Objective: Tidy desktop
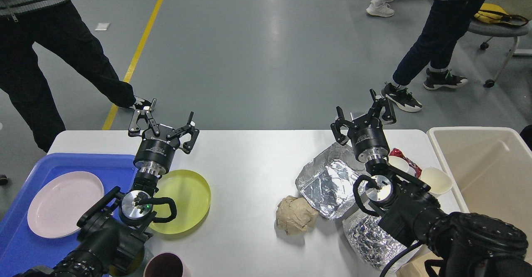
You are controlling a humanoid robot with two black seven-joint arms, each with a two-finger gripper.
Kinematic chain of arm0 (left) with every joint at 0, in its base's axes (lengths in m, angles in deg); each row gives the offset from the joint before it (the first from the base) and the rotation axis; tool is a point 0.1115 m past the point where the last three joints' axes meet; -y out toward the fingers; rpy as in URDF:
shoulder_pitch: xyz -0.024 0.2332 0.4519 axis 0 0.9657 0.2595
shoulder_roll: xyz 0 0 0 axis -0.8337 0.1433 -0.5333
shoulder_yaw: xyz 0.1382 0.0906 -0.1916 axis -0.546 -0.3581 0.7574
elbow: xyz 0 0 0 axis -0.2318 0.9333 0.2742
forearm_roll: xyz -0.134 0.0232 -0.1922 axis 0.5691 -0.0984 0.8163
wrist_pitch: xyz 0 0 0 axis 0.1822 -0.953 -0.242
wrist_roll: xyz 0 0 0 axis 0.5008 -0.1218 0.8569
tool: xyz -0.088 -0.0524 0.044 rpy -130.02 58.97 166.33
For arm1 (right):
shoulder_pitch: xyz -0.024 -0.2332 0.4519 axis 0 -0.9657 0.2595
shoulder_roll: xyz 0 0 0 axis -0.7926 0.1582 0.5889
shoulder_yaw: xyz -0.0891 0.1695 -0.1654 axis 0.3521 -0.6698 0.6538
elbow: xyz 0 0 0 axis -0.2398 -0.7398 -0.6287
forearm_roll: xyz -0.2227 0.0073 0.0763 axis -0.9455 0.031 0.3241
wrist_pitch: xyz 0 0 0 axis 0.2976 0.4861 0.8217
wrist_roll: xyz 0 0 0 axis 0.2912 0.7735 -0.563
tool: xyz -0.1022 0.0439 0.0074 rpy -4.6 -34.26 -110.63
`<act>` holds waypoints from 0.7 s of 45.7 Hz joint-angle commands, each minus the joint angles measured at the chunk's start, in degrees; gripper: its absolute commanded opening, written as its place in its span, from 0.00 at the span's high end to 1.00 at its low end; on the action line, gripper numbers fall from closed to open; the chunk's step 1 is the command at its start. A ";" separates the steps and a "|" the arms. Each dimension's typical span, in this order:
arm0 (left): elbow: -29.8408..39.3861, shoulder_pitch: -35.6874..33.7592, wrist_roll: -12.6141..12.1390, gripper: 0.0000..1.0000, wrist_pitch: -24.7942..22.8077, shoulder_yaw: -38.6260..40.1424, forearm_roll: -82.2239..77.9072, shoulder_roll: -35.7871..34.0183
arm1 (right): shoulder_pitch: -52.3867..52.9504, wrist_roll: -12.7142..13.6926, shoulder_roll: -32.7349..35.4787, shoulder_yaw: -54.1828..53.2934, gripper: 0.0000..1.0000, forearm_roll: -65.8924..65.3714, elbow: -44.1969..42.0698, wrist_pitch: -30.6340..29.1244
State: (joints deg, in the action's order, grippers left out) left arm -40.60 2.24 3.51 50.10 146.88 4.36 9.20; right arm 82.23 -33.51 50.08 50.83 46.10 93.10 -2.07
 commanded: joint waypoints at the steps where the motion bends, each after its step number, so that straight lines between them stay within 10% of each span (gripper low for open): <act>1: 0.00 -0.53 -0.15 0.03 1.32 -1.11 -0.26 -0.17 | 0.00 0.00 0.00 -0.01 0.00 0.05 0.00 0.00; 22: -0.09 -14.93 -0.85 0.03 34.27 -11.39 -0.44 -8.78 | 0.00 0.00 0.00 -0.01 0.00 -0.04 0.00 0.00; 32: -0.17 -25.74 -0.94 0.03 37.80 -26.93 -0.61 -15.20 | 0.00 0.00 0.00 -0.01 0.00 0.05 0.00 0.00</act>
State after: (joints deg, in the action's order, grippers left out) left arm -40.69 -18.06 2.60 87.15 128.63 3.85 -2.75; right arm 82.22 -33.51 50.08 50.82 46.10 93.10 -2.07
